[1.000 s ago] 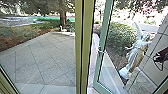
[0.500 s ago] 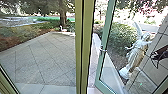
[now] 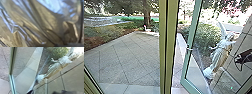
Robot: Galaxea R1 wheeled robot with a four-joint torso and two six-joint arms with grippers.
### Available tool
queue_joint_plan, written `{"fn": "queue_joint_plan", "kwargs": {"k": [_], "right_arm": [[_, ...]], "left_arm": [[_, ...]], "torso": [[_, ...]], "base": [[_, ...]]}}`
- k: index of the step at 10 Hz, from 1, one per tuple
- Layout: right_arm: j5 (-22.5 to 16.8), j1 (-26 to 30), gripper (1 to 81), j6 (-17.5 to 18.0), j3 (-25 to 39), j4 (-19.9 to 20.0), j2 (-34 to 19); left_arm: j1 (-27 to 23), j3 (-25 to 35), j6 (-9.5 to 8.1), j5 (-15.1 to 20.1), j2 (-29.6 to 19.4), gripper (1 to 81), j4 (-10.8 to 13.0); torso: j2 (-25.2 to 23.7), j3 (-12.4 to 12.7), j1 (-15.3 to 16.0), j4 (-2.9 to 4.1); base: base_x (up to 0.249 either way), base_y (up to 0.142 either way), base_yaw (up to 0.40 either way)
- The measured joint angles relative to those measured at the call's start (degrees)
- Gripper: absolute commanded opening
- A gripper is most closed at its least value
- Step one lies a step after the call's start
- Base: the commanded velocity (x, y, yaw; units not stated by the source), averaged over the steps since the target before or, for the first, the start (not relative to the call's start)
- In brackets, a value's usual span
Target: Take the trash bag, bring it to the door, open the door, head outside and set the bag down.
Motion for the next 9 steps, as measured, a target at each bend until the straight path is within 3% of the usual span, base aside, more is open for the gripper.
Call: {"fn": "queue_joint_plan", "kwargs": {"k": [5,9], "right_arm": [[-10.1,-1.8,81.1,0.0,12.8,17.8,-2.7],[-12.8,-4.0,81.1,0.0,26.8,25.0,-10.6]], "left_arm": [[0.0,-0.1,0.09,-0.3,0.1,1.0,0.0],[0.0,-0.1,0.22,-0.5,0.1,1.0,0.1]], "torso": [[0.0,0.0,0.0,0.00],[0.0,0.0,0.1,0.00]], "base": [[0.000,0.000,0.000],[0.000,0.000,0.000]]}}
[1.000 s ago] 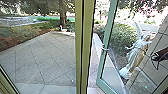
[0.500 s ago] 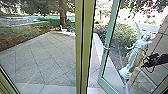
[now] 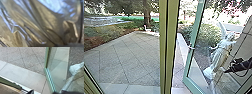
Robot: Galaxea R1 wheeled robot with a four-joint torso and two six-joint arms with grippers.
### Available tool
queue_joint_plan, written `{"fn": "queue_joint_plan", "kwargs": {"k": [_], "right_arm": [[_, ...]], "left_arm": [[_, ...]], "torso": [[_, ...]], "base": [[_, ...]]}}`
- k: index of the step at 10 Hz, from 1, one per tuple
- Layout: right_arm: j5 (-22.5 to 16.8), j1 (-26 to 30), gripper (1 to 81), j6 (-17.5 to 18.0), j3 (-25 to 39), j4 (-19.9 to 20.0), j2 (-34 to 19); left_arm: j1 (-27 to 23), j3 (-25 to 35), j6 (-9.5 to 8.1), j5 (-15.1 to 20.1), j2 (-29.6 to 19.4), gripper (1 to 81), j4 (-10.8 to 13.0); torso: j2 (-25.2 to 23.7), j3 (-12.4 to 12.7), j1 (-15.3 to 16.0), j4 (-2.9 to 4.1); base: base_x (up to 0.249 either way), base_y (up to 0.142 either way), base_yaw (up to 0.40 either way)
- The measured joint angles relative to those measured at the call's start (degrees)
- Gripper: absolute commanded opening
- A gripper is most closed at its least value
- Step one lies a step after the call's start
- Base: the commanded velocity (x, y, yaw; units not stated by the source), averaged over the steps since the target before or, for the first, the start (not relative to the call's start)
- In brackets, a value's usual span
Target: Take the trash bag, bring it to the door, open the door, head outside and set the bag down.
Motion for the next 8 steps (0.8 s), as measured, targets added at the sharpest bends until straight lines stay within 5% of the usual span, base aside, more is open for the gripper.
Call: {"fn": "queue_joint_plan", "kwargs": {"k": [4,8], "right_arm": [[-0.7,-10.8,81.1,0.3,10.4,1.6,-7.9],[5.9,-26.4,81.1,0.4,16.2,5.2,-8.6]], "left_arm": [[-0.2,0.0,0.00,0.0,0.3,1.0,0.0],[-0.3,0.0,0.04,0.0,0.3,1.0,0.0]], "torso": [[0.0,0.0,0.0,0.00],[0.0,0.0,0.0,0.00]], "base": [[0.000,0.000,0.000],[0.000,0.000,0.000]]}}
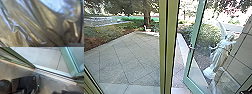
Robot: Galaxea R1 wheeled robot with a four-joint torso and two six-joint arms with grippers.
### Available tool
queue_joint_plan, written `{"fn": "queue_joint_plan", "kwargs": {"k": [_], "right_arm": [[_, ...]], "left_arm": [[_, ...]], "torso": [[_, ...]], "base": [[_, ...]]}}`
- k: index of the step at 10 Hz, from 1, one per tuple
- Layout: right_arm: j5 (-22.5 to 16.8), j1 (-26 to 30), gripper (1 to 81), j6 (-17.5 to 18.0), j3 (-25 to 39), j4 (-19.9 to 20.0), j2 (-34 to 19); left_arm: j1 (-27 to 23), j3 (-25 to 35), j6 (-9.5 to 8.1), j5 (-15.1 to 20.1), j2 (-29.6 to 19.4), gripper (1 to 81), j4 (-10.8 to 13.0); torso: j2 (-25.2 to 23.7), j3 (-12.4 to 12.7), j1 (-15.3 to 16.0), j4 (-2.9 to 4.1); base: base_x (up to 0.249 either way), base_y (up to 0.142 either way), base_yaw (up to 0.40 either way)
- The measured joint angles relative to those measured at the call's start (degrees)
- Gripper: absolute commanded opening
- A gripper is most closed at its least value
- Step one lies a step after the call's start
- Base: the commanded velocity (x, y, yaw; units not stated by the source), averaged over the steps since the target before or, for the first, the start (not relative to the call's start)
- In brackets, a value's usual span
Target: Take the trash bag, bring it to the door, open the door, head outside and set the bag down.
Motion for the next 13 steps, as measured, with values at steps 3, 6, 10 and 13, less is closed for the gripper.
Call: {"fn": "queue_joint_plan", "kwargs": {"k": [3,6,10,13], "right_arm": [[6.8,-10.6,81.1,0.4,3.7,1.8,0.6],[16.9,-22.3,81.1,1.1,5.3,4.1,4.2],[24.1,-29.0,81.1,1.6,3.1,6.5,9.7],[28.5,-33.5,81.1,1.7,-2.2,6.5,15.3]], "left_arm": [[0.0,0.0,0.02,0.0,0.0,1.0,0.0],[-0.7,0.0,0.38,0.0,0.1,1.0,0.0],[-0.8,-1.1,0.41,-0.4,0.4,1.0,0.0],[-0.8,-1.5,0.41,-0.4,0.5,1.0,0.0]], "torso": [[0.0,0.0,0.0,0.00],[0.0,0.0,0.0,2.60],[0.0,0.0,0.0,10.62],[0.0,0.0,0.0,15.93]], "base": [[0.000,0.000,0.000],[0.000,0.000,0.000],[0.000,0.000,0.000],[0.000,0.000,0.000]]}}
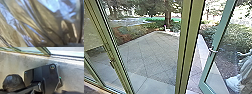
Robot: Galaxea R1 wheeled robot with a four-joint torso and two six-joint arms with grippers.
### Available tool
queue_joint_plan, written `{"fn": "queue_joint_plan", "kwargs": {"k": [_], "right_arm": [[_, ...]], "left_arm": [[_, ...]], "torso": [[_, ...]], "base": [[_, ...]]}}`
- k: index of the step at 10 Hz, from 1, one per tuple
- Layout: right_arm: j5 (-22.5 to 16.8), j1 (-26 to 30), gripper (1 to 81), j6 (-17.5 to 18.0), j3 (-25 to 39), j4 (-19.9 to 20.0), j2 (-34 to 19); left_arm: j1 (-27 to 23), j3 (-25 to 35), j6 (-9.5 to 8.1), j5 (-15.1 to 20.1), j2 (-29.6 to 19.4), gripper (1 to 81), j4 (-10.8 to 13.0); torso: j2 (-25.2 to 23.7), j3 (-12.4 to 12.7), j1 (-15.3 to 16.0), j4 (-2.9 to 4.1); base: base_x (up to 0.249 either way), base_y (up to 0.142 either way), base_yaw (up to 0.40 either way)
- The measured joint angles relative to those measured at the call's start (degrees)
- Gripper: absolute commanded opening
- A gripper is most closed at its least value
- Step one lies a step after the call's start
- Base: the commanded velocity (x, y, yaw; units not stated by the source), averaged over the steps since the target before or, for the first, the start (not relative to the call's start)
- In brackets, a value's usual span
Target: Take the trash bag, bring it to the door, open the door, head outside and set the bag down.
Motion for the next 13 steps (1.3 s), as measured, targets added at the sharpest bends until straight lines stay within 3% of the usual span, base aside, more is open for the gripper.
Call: {"fn": "queue_joint_plan", "kwargs": {"k": [1,4,6,10,13], "right_arm": [[1.2,-1.8,81.1,0.0,-0.9,0.1,2.5],[3.1,-6.2,81.1,-0.2,-4.7,0.1,4.8],[5.4,-7.4,81.1,-0.2,-8.0,0.1,10.5],[8.0,-13.1,81.1,-0.4,-20.2,-0.2,21.4],[9.3,-15.0,81.1,-0.5,-27.1,-1.3,28.1]], "left_arm": [[0.0,0.0,0.00,0.0,0.0,1.0,0.0],[-0.5,-0.2,0.22,-0.1,0.0,1.0,0.0],[-0.5,-0.9,0.21,-0.8,0.0,1.0,0.0],[-0.8,-2.4,0.18,-0.8,1.1,1.0,0.0],[-0.7,-4.8,0.18,-0.8,2.4,1.0,0.0]], "torso": [[0.0,0.0,0.0,0.59],[0.0,0.0,0.0,0.52],[0.0,0.4,0.0,0.52],[0.0,5.9,-0.1,0.52],[-0.1,6.7,-0.2,0.52]], "base": [[0.000,0.000,0.000],[0.000,0.000,0.000],[0.000,0.000,0.000],[0.000,0.000,0.000],[0.000,0.000,0.000]]}}
